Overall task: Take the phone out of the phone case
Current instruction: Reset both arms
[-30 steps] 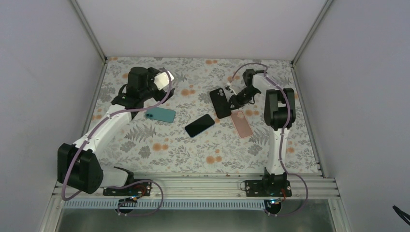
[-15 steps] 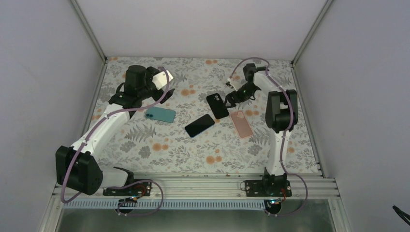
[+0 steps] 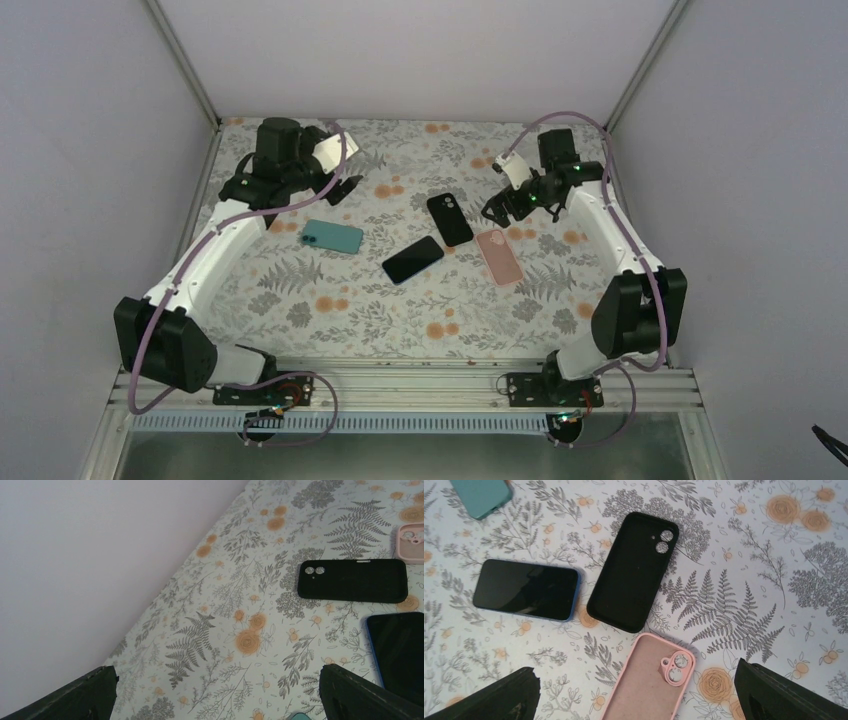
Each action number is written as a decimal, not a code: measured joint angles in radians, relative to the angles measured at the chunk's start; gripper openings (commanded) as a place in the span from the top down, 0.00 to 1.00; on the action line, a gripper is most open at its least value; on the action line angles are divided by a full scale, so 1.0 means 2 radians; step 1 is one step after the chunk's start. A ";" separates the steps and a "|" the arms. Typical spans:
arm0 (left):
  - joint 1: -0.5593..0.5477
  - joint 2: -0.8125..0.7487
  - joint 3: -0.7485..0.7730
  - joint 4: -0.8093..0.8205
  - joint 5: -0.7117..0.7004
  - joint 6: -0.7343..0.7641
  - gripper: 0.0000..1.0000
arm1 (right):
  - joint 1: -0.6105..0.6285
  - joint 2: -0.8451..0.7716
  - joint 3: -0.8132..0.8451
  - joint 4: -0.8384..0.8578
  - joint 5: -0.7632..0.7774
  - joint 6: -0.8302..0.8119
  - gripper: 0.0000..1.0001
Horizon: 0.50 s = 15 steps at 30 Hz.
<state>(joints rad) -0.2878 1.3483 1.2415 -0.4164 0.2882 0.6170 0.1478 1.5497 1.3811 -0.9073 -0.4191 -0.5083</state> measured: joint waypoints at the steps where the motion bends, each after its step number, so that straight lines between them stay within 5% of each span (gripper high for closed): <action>1: 0.000 0.003 0.003 -0.003 -0.001 0.000 0.00 | 0.000 -0.004 -0.014 0.012 0.003 0.003 0.00; 15: 0.004 0.016 0.011 -0.018 -0.019 -0.002 0.00 | -0.002 0.004 -0.078 0.122 0.064 0.031 0.00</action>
<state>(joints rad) -0.2802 1.3811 1.2629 -0.4515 0.2504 0.6140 0.1429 1.5570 1.2259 -0.6628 -0.2913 -0.4473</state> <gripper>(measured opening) 0.999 0.997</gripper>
